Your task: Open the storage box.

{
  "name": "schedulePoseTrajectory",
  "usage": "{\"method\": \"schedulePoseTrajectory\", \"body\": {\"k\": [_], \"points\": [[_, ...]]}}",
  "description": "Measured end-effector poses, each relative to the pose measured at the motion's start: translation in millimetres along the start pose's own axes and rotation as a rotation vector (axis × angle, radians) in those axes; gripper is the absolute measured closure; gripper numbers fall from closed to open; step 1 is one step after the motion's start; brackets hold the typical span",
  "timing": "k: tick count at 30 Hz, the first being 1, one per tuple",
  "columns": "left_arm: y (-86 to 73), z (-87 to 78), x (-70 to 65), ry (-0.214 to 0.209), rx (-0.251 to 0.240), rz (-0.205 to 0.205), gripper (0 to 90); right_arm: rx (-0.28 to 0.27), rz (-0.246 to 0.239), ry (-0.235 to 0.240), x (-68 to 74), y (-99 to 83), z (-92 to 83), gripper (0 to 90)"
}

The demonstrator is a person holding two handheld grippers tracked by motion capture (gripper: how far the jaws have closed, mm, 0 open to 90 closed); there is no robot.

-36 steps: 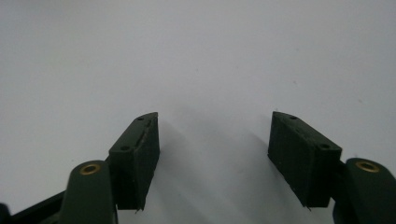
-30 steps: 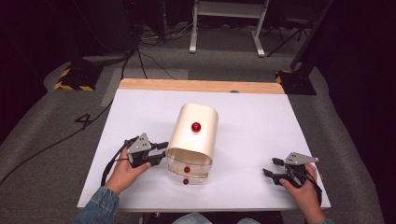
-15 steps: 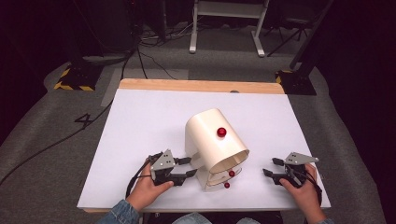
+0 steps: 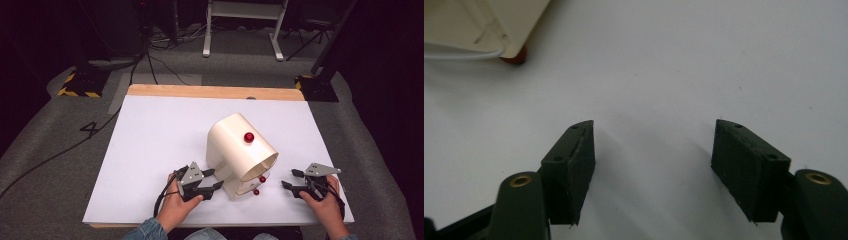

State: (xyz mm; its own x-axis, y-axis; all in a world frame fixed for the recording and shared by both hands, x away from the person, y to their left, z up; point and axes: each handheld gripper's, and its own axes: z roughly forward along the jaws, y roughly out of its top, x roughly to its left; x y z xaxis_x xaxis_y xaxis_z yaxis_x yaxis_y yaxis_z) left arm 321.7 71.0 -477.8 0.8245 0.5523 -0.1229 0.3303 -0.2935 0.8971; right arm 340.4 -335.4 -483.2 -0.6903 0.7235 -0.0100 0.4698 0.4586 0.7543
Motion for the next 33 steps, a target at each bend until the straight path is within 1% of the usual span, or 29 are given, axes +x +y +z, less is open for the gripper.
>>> {"method": "schedulePoseTrajectory", "body": {"k": [2, 5, 6, 7, 8, 10, 11, 13, 14, 15, 16, 17, 18, 19, 21, 23, 24, 25, 26, 29, 31, 32, 33], "points": [[3.2, 6.7, -0.9, 0.014, -0.002, 0.004, 44.8, 0.0, -0.002, -0.002, 0.2, 0.0, -0.1, 34.3], [5.6, 11.4, -2.3, 0.018, 0.0, 0.007, 44.4, 0.001, -0.006, -0.013, 1.7, 0.1, -0.6, 32.3], [5.8, 10.9, -2.5, 0.022, 0.0, 0.008, 44.4, -0.001, -0.015, -0.027, 2.8, 0.1, -0.7, 31.7], [6.4, 9.3, -2.7, 0.03, 0.002, -0.001, 40.3, -0.008, -0.044, -0.048, 6.6, 0.2, -1.8, 32.3], [7.1, 6.3, -2.3, 0.04, 0.01, -0.005, 39.9, -0.014, -0.063, -0.058, 8.7, 0.1, -2.6, 32.4], [8.3, -1.6, -0.7, 0.05, 0.032, -0.001, 39.0, -0.007, -0.061, -0.056, 10.8, 0.1, -4.1, 32.5], [8.5, -6.5, 0.4, 0.06, 0.044, 0.002, 38.3, -0.005, -0.045, -0.035, 12.5, -0.2, -5.5, 32.7], [8.7, -16.6, 2.8, 0.074, 0.068, 0.016, 37.0, -0.006, -0.03, -0.004, 17.2, -0.9, -12.0, 33.5], [9.0, -22.3, 4.4, 0.085, 0.081, 0.023, 37.0, -0.006, -0.03, -0.004, 17.2, -0.9, -12.0, 33.5], [9.1, -28.1, 5.7, 0.102, 0.089, 0.028, 36.4, -0.007, -0.024, 0.003, 18.8, -0.6, -14.4, 33.5], [9.5, -33.9, 7.4, 0.117, 0.108, 0.039, 35.8, -0.023, -0.004, 0.023, 21.9, 0.1, -18.4, 33.6], [9.8, -40.1, 9.2, 0.13, 0.12, 0.045, 35.8, -0.023, -0.004, 0.023, 21.9, 0.1, -18.4, 33.6], [9.9, -46.3, 11.4, 0.144, 0.121, 0.047, 35.3, -0.037, 0.011, 0.041, 25.9, 0.5, -21.5, 33.8], [9.8, -52.4, 13.8, 0.152, 0.128, 0.049, 35.3, -0.037, 0.011, 0.041, 25.9, 0.5, -21.5, 33.8], [8.5, -63.4, 19.2, 0.167, 0.146, 0.044, 35.2, -0.055, 0.013, 0.059, 31.0, 0.7, -23.3, 35.3], [5.2, -72.6, 26.1, 0.196, 0.156, 0.04, 34.5, -0.075, 0.023, 0.079, 37.0, 1.5, -24.0, 37.1], [3.0, -76.3, 29.6, 0.207, 0.157, 0.032, 33.2, -0.094, 0.027, 0.1, 43.3, 3.4, -23.5, 37.9], [0.9, -80.1, 33.2, 0.223, 0.159, 0.03, 33.2, -0.094, 0.027, 0.1, 43.3, 3.4, -23.5, 37.9], [-1.5, -83.3, 35.7, 0.238, 0.16, 0.019, 32.7, -0.099, 0.03, 0.102, 47.0, 4.9, -23.2, 38.3], [-8.8, -90.9, 42.9, 0.256, 0.165, -0.003, 32.0, -0.111, 0.035, 0.097, 58.3, 9.2, -20.9, 40.3], [-13.9, -94.4, 46.7, 0.267, 0.175, -0.012, 31.8, -0.107, 0.031, 0.108, 68.2, 12.6, -18.3, 43.3], [-16.4, -95.6, 48.3, 0.275, 0.179, -0.018, 31.7, -0.115, 0.024, 0.111, 71.2, 13.5, -17.5, 45.8], [-18.8, -96.8, 50.1, 0.284, 0.185, -0.017, 31.7, -0.115, 0.024, 0.111, 71.2, 13.5, -17.5, 45.8]]}}
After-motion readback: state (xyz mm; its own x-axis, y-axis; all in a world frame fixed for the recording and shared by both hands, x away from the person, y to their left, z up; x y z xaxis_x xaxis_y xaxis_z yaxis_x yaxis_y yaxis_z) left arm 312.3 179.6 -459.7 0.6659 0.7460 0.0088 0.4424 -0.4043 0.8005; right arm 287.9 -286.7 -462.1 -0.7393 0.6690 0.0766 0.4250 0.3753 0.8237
